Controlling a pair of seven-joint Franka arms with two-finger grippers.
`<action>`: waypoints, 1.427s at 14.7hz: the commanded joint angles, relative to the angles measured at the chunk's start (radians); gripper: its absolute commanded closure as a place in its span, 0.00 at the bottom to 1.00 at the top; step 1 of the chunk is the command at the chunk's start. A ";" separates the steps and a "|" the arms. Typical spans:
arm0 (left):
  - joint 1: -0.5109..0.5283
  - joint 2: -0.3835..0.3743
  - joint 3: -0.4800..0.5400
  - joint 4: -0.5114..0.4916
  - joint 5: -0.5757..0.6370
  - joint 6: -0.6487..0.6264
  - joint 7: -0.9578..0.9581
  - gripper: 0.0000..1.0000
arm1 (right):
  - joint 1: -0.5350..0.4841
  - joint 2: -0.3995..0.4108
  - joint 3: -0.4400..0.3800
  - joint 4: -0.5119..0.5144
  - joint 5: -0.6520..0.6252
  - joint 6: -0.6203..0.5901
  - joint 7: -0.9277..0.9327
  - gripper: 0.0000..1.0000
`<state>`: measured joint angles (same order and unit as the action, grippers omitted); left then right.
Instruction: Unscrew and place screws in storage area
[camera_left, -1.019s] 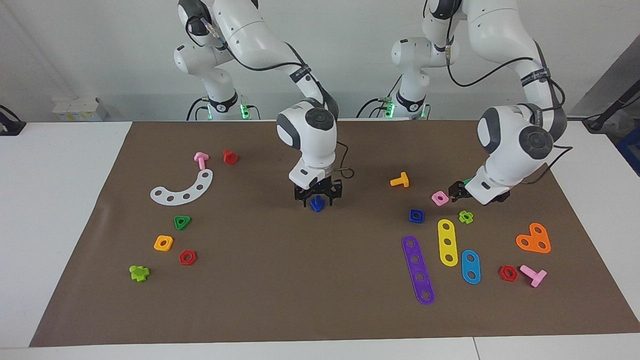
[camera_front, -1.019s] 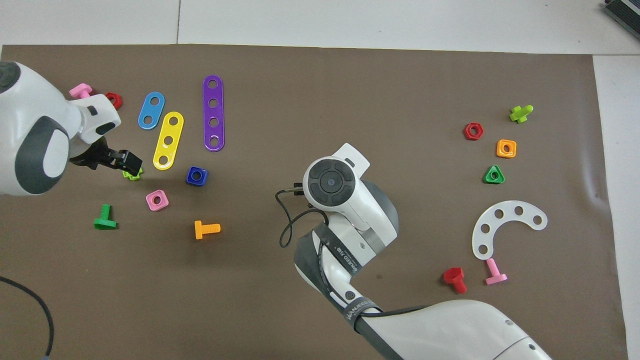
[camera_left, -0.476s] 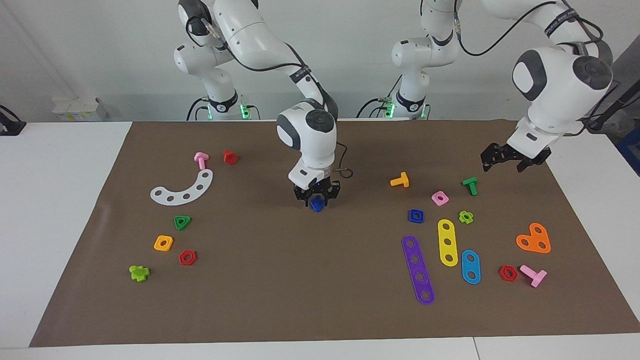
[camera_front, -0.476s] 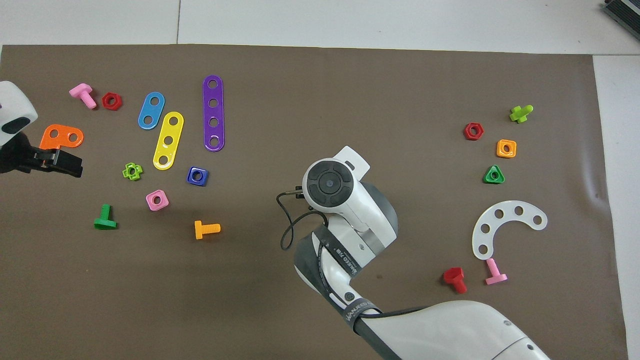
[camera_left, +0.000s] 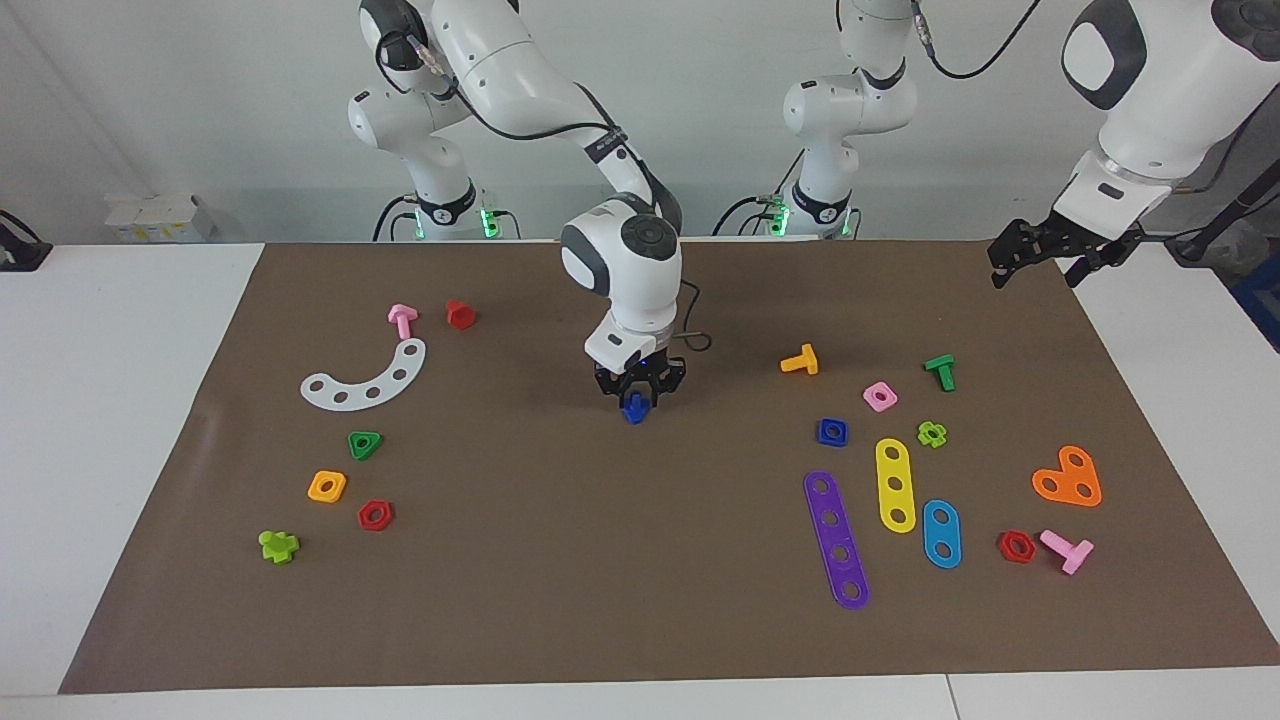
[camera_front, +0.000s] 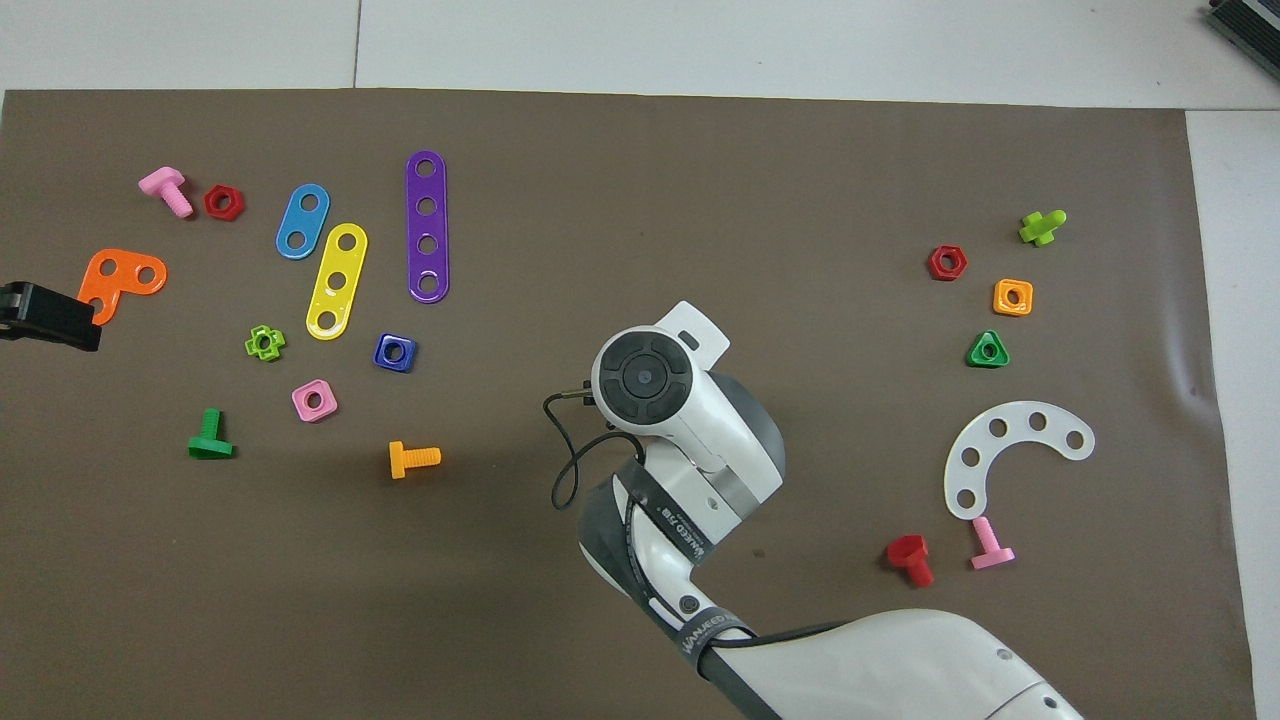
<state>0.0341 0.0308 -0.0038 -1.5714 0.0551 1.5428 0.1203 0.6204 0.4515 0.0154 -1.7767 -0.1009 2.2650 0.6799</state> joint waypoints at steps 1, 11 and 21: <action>-0.006 0.012 -0.004 0.019 0.006 0.009 -0.030 0.00 | 0.001 -0.021 -0.002 -0.012 -0.002 -0.013 0.030 0.58; 0.004 -0.003 -0.002 -0.021 -0.054 0.062 -0.024 0.00 | 0.001 -0.022 -0.002 -0.017 -0.002 0.004 0.032 0.73; 0.001 -0.011 -0.001 -0.036 -0.054 0.071 -0.027 0.00 | -0.140 -0.232 -0.003 -0.210 -0.002 0.011 -0.008 1.00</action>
<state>0.0343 0.0376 -0.0069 -1.5802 0.0172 1.5927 0.1008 0.5399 0.3373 0.0029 -1.8553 -0.1007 2.2652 0.6821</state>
